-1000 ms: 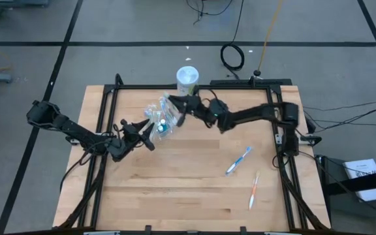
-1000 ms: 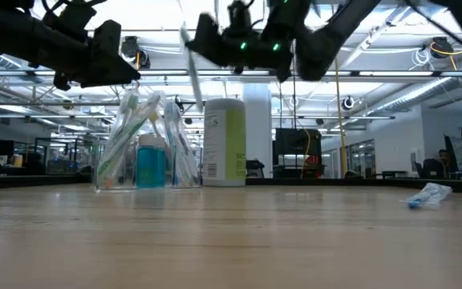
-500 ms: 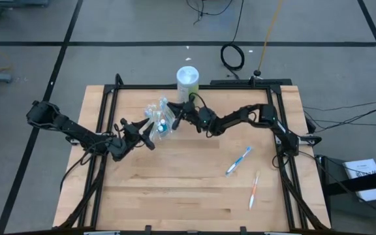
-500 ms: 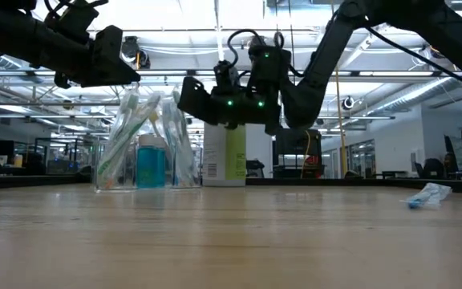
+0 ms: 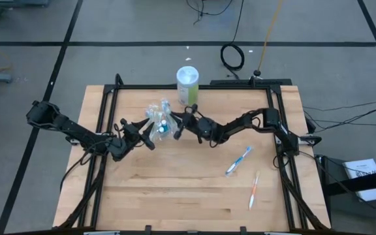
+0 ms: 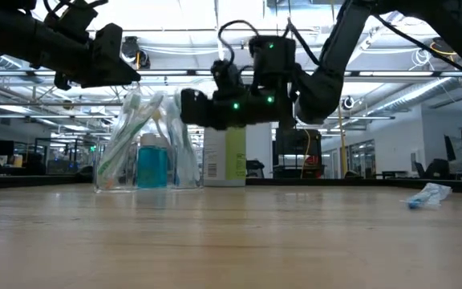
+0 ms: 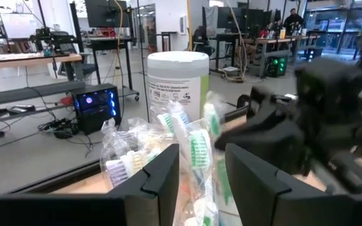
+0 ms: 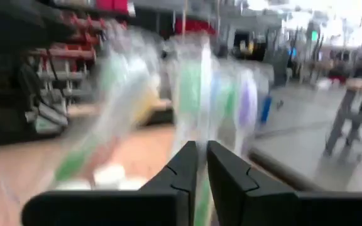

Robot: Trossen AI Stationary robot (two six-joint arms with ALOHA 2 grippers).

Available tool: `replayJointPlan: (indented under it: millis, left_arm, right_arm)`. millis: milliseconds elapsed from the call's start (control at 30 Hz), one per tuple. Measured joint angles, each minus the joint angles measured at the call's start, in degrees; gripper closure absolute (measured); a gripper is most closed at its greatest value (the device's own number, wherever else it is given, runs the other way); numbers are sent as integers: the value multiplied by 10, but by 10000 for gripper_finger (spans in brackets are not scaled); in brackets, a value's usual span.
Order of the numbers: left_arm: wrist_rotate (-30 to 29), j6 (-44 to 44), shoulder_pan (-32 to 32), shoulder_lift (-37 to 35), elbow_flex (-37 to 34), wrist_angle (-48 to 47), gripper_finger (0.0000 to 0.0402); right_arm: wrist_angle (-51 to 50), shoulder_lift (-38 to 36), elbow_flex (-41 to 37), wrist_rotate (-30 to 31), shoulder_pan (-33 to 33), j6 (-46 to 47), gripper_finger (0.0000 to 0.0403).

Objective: Pick & Place toothbrushing station
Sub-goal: Put the green toothbrush into the transparent organizer, then put the blue toothbrush into the transparent organizer

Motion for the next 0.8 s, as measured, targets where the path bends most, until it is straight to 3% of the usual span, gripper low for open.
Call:
replayJointPlan:
  millis: [100,533,667,800]
  left_arm:
    - [0,-12,0,0,0,0,270]
    - [0,-39,-13,0,0,0,270]
    - [0,-50,-25,0,0,0,270]
    - [0,-60,-36,0,0,0,270]
  right_arm:
    - [-30,3,-1,0,0,41,362]
    - [-31,0,-2,2,1,57,271]
    - [-92,-46,-16,0,4,49,242]
    - [-224,-126,-51,-1,13,39,221]
